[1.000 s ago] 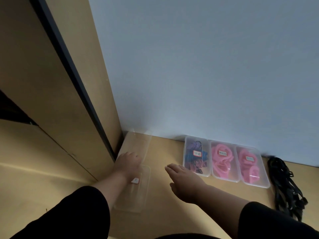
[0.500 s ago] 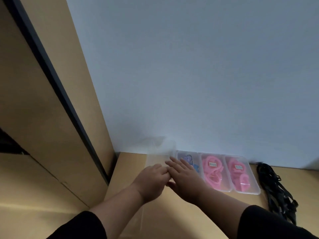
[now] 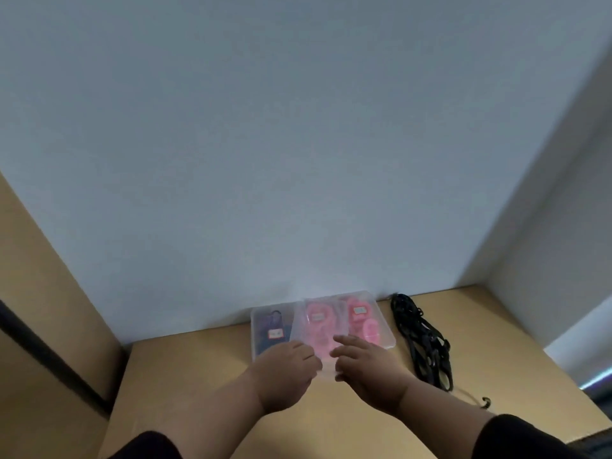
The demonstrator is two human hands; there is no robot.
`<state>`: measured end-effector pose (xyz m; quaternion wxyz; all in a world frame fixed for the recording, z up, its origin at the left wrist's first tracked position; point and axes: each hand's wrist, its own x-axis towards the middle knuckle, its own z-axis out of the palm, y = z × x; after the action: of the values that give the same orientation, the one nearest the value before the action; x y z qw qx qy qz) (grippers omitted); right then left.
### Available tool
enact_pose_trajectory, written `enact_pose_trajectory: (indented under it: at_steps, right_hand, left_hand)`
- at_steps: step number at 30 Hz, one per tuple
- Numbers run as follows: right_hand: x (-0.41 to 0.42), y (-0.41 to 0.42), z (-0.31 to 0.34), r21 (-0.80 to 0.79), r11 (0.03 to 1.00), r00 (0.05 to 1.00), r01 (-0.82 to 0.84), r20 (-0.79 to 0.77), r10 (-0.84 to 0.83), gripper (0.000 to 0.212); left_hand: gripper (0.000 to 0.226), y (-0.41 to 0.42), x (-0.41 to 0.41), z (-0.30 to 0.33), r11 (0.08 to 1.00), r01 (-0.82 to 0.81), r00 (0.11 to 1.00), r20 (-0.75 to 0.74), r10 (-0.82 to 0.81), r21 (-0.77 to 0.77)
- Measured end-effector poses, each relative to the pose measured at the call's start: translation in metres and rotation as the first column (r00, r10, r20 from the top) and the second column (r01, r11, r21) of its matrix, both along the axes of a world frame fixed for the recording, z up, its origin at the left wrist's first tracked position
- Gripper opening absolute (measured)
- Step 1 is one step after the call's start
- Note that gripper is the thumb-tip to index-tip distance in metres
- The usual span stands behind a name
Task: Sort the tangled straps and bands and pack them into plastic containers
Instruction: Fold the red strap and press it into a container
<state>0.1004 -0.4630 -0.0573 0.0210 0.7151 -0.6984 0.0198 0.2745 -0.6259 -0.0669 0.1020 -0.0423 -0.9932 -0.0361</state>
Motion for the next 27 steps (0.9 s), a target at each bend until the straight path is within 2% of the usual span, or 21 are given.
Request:
enact_pose_trajectory:
  at_steps: [3, 6, 8, 10, 15, 19, 22, 25, 27]
  right_hand:
    - [-0.021, 0.03, -0.003, 0.064, 0.998, 0.998, 0.03, 0.061, -0.034, 0.026]
    - [-0.044, 0.057, -0.009, 0.091, 0.996, 0.999, -0.016, 0.054, 0.011, 0.028]
    - [-0.059, 0.073, -0.01, 0.149, 0.988, 0.998, -0.042, 0.054, 0.034, 0.03]
    - [-0.074, 0.086, -0.014, 0.177, 0.982, 0.997, -0.068, 0.042, 0.061, 0.033]
    - [-0.11, 0.115, -0.03, 0.176, 0.966, 0.981, -0.189, -0.005, 0.193, 0.017]
    - [-0.129, 0.13, -0.046, 0.185, 0.949, 0.966, -0.254, 0.008, 0.257, 0.018]
    - [-0.135, 0.135, -0.054, 0.237, 0.921, 0.951, -0.31, 0.074, 0.301, 0.03]
    - [-0.134, 0.138, -0.062, 0.328, 0.878, 0.937, -0.349, 0.147, 0.317, 0.029]
    - [-0.135, 0.141, -0.073, 0.354, 0.864, 0.933, -0.359, 0.161, 0.322, 0.03]
  left_hand:
    - [0.016, 0.022, -0.021, 0.002, 0.998, 0.063, 0.995, 0.079, -0.062, -0.006]
    - [0.027, 0.046, -0.042, 0.002, 0.995, 0.086, 0.982, 0.167, -0.092, 0.041]
    - [0.032, 0.063, -0.057, 0.0, 0.992, 0.125, 0.981, 0.147, -0.124, 0.006]
    - [0.035, 0.083, -0.072, 0.0, 0.994, 0.112, 0.973, 0.202, -0.107, -0.013]
    - [0.04, 0.122, -0.101, -0.007, 0.998, 0.062, 0.951, 0.303, -0.067, 0.026]
    - [0.054, 0.145, -0.111, -0.017, 0.997, 0.057, 0.937, 0.342, -0.069, 0.045]
    - [0.041, 0.16, -0.112, -0.027, 0.997, -0.021, 0.916, 0.4, -0.014, 0.081]
    - [0.022, 0.17, -0.104, -0.054, 0.994, -0.056, 0.887, 0.461, 0.008, 0.091]
    - [0.017, 0.178, -0.102, -0.073, 0.995, -0.077, 0.878, 0.478, 0.037, 0.063]
